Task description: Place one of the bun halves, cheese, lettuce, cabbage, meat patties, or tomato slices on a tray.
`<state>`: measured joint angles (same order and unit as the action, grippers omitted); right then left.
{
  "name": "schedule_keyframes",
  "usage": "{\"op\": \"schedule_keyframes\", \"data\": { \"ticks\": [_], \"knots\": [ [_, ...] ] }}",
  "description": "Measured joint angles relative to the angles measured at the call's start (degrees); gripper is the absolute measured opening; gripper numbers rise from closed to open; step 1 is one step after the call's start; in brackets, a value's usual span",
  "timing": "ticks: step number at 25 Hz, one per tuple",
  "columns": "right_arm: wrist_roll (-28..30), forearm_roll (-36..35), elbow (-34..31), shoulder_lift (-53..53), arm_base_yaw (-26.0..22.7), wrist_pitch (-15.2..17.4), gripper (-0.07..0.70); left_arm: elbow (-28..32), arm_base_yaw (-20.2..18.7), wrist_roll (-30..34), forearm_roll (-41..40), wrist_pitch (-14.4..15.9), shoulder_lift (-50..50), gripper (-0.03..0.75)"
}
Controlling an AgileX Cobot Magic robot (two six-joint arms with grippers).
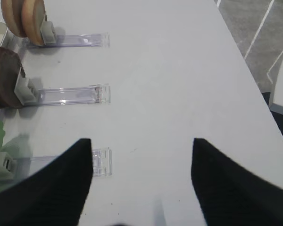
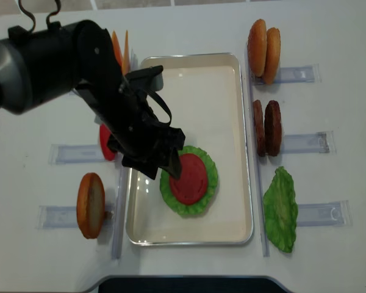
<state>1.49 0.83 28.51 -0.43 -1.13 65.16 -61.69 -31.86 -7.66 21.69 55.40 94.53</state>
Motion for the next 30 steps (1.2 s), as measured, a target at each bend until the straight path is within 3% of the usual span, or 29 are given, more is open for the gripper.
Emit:
{"op": "schedule_keyframes", "data": {
  "ticks": [10, 18, 25, 30],
  "knots": [
    [0.00, 0.00, 0.00, 0.00, 0.00, 0.00, 0.461, -8.67, 0.00, -6.47, -15.57, 12.93, -0.07, 0.463],
    [0.00, 0.00, 0.00, 0.00, 0.00, 0.00, 0.461, -13.64, 0.00, -7.89, -19.31, 14.17, -0.55, 0.463],
    [0.00, 0.00, 0.00, 0.00, 0.00, 0.00, 0.461, -14.27, 0.00, -8.79, -21.69, 14.24, -0.55, 0.463],
    [0.00, 0.00, 0.00, 0.00, 0.00, 0.00, 0.461, -14.27, 3.02, -9.06, -21.69, 14.29, -0.55, 0.463]
  ]
}}
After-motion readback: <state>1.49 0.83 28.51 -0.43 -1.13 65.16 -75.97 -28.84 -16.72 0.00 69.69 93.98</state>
